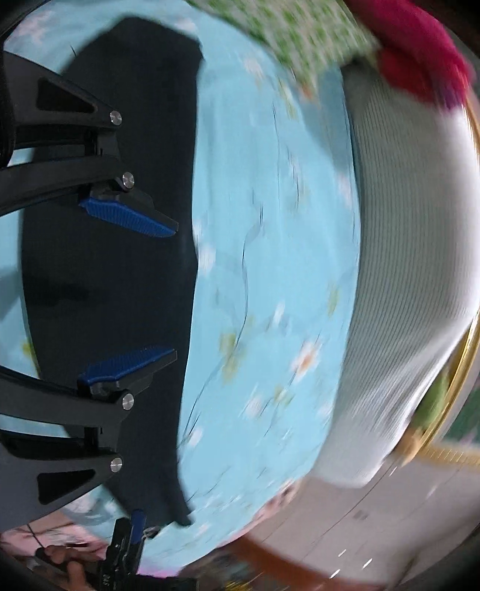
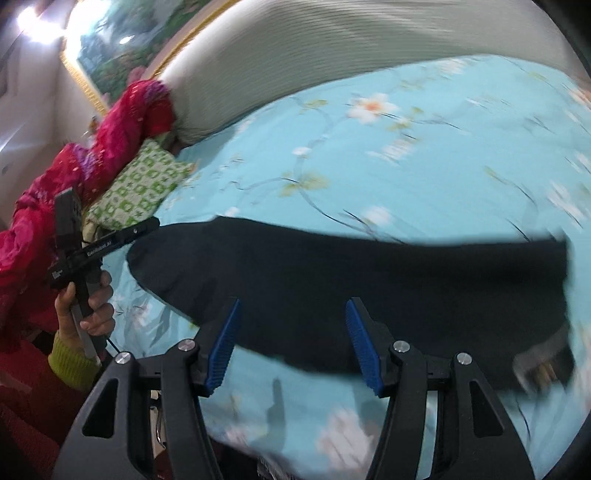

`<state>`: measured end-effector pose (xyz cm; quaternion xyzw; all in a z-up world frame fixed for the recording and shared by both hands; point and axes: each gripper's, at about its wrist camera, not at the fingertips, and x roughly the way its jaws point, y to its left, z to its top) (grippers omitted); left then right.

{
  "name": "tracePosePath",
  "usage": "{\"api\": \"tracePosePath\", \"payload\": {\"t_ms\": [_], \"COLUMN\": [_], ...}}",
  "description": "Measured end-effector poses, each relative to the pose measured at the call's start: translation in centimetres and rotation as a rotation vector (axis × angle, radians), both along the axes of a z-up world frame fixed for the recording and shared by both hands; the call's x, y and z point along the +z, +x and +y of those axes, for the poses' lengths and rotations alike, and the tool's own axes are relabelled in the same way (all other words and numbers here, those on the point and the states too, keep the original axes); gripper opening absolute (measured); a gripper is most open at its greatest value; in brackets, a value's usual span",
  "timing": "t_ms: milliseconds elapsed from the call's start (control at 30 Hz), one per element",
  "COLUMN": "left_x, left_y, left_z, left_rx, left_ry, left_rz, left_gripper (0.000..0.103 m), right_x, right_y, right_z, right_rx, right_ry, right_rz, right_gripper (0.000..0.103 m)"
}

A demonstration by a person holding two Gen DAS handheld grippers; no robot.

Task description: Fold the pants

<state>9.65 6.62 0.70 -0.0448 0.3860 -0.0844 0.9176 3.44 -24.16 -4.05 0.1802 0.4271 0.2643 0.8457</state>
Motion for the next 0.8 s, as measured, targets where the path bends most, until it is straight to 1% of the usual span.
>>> {"api": "tracePosePath", "payload": {"t_ms": [100, 233, 400, 533, 600, 800], "left_x": [-0.4, -1.3, -2.4, -3.2, -3.5, -4.9], "left_y": [1.0, 2.6, 4.5, 6.1, 6.7, 8.4], "left_z": [-4.2, -8.9, -14.3, -18.3, -20.6, -26.8], "left_rx": [-0.103, -0.203, -0.344, -0.461, -0.536, -0.691], "left_ry": [0.007, 0.045, 0.050, 0.045, 0.052, 0.084], "left_rz": [0.024, 0.066, 0.121, 0.174, 0.191, 0.235], "left_gripper": [0.062, 0.062, 0.062, 0.063, 0.064, 0.064], "right_x": [-0.8, -1.7, -2.6, -3.6, -3.9, -5.2], "right_y": [-1.8, -3.4, -4.4, -4.5, -4.5, -4.5], "right_z": [-2.4, -4.5, -6.8, -8.7, -9.2, -10.6], "right_rx": [-0.063, -0.126, -0.227, -0.298, -0.323, -0.425], "right_ry": [0.008, 0.026, 0.044, 0.079, 0.095, 0.172], "right_rz": [0.035, 0.065, 0.093, 0.122, 0.124, 0.089], "right_gripper": [0.059, 0.059, 0.059, 0.059, 0.059, 0.059]}}
